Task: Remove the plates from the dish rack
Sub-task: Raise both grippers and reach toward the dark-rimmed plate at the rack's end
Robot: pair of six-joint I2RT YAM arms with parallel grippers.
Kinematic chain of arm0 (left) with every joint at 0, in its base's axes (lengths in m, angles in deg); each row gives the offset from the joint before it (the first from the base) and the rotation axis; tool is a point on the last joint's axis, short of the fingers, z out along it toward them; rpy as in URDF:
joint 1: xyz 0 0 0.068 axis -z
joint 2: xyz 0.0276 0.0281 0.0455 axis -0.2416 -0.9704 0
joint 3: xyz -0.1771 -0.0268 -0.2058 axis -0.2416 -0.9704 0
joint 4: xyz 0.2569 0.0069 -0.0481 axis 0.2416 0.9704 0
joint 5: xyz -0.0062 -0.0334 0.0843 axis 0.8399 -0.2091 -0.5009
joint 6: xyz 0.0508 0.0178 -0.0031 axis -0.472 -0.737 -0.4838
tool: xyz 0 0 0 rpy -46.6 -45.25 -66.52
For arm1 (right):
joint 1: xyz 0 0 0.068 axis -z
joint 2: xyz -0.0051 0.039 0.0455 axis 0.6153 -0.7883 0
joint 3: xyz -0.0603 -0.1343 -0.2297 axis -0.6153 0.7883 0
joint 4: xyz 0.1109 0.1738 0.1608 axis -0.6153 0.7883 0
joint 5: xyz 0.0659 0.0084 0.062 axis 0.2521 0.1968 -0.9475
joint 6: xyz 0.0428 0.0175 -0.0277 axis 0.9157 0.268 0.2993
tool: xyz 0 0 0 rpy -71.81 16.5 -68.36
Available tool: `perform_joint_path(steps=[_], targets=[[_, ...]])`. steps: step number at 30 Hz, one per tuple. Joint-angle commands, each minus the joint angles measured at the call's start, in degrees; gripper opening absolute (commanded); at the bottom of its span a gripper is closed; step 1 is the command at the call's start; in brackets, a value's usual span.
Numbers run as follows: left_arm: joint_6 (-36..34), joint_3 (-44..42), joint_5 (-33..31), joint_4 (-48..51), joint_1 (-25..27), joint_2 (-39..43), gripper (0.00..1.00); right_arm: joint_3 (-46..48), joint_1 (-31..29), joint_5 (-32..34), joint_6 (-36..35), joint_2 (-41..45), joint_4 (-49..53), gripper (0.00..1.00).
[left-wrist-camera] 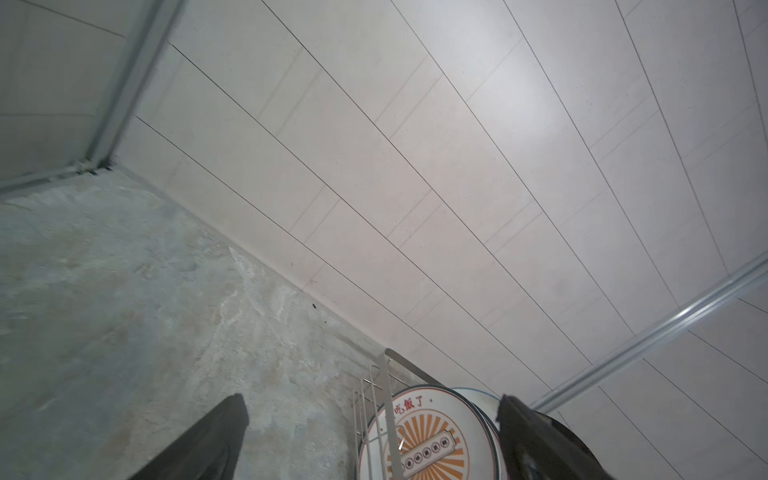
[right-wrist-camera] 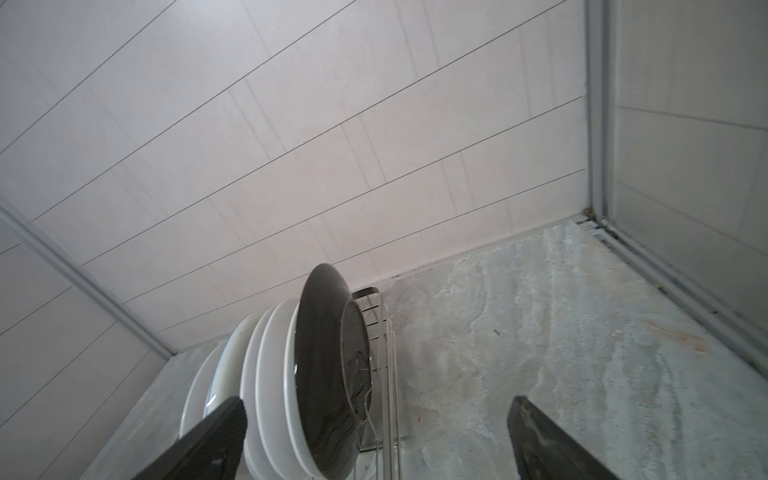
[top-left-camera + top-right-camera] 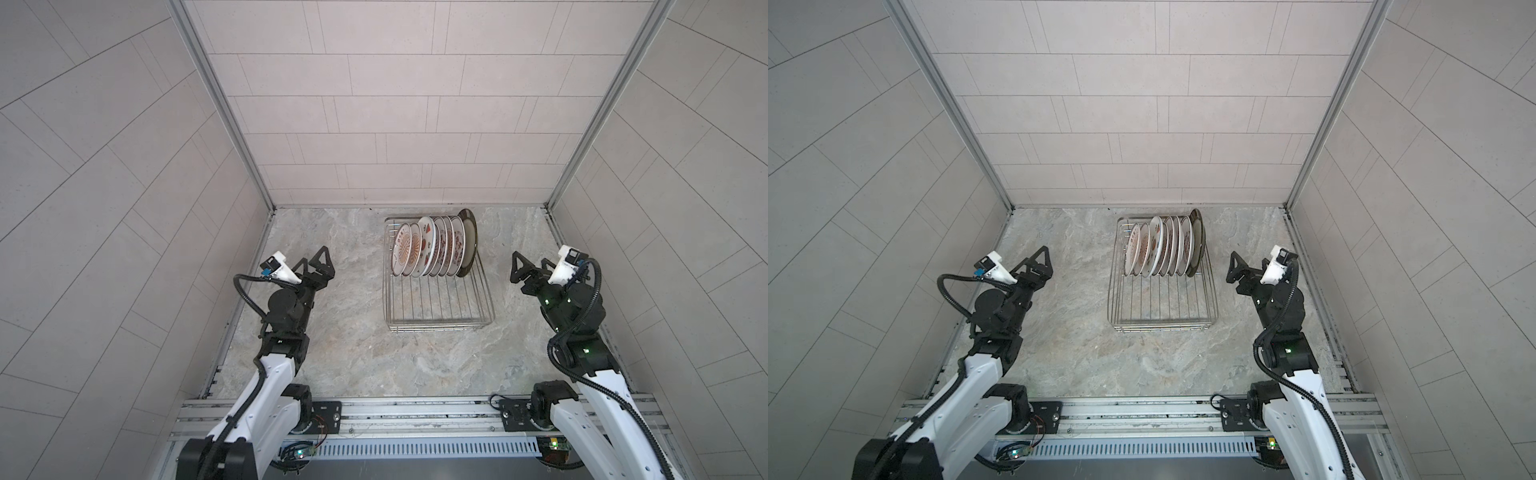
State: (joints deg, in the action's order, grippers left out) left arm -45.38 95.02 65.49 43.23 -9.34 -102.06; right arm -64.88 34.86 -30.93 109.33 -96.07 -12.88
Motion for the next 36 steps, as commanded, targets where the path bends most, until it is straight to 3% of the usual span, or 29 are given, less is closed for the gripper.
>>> perform_joint_path(steps=[1,9,17,19,23,31,36], targets=[[2.9,5.3,9.4,-2.1,1.8,-1.9,1.00,-4.1,-1.5,-6.3,0.7,-2.1,1.9,1.00],[-10.1,12.1,4.5,7.0,14.0,-4.9,1.00,-14.1,-9.6,-2.3,-6.0,-13.5,6.1,1.00],[-10.7,16.4,1.2,8.5,19.5,-10.1,1.00,-29.7,-20.4,19.4,-12.3,-27.3,20.6,0.98],[-12.4,18.0,-1.8,10.1,22.0,-12.3,1.00,-34.0,-20.9,23.7,-11.7,-31.0,25.1,0.93],[-17.2,24.2,-9.1,21.6,24.9,-14.9,1.00,-37.8,-20.9,24.5,-12.5,-36.0,26.9,0.83],[-17.5,26.7,-6.9,19.1,26.5,-19.8,1.00,-45.4,-20.7,32.4,-12.2,-44.3,33.3,0.74],[-17.2,27.1,-7.9,17.3,26.9,-22.1,1.00,-47.9,-19.2,30.6,-12.1,-48.4,34.1,0.68]])
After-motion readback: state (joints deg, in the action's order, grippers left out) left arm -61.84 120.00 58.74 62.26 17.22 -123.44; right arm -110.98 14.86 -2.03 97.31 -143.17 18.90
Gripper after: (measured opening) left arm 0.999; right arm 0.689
